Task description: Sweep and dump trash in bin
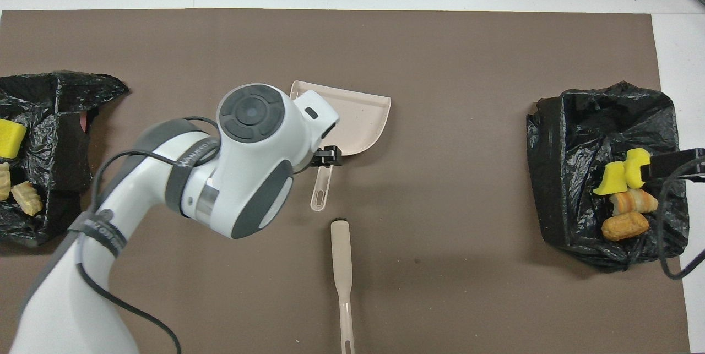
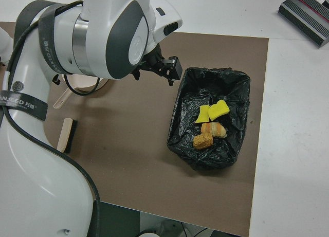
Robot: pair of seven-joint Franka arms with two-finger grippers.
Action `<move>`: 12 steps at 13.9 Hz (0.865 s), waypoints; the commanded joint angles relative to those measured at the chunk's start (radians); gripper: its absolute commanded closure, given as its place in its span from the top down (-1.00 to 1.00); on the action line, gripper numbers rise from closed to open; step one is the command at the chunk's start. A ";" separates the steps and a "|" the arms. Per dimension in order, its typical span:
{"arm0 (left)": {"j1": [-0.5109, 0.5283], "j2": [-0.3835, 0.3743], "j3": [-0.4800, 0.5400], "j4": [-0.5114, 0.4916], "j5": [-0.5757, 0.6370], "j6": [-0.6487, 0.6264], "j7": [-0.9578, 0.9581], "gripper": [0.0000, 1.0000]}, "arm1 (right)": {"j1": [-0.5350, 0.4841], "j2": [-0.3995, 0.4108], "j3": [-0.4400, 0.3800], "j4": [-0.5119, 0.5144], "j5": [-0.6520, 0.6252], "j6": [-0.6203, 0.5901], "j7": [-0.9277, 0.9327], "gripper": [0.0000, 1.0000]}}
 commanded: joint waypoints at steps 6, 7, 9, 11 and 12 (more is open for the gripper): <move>0.232 -0.107 -0.002 0.103 -0.002 -0.234 0.249 1.00 | -0.009 -0.004 0.004 0.001 0.005 -0.011 -0.027 1.00; 0.259 -0.122 -0.002 0.107 0.000 -0.256 0.280 1.00 | -0.009 -0.004 0.006 0.001 0.006 -0.011 -0.027 1.00; 0.344 -0.158 -0.002 0.107 0.000 -0.294 0.416 1.00 | -0.009 -0.004 0.006 0.001 0.006 -0.011 -0.028 1.00; 0.419 -0.179 -0.002 0.107 0.004 -0.316 0.513 1.00 | -0.009 -0.004 0.006 0.001 0.006 -0.009 -0.028 1.00; 0.443 -0.187 -0.002 0.108 0.006 -0.317 0.532 1.00 | -0.009 -0.004 0.006 0.001 0.005 -0.011 -0.027 1.00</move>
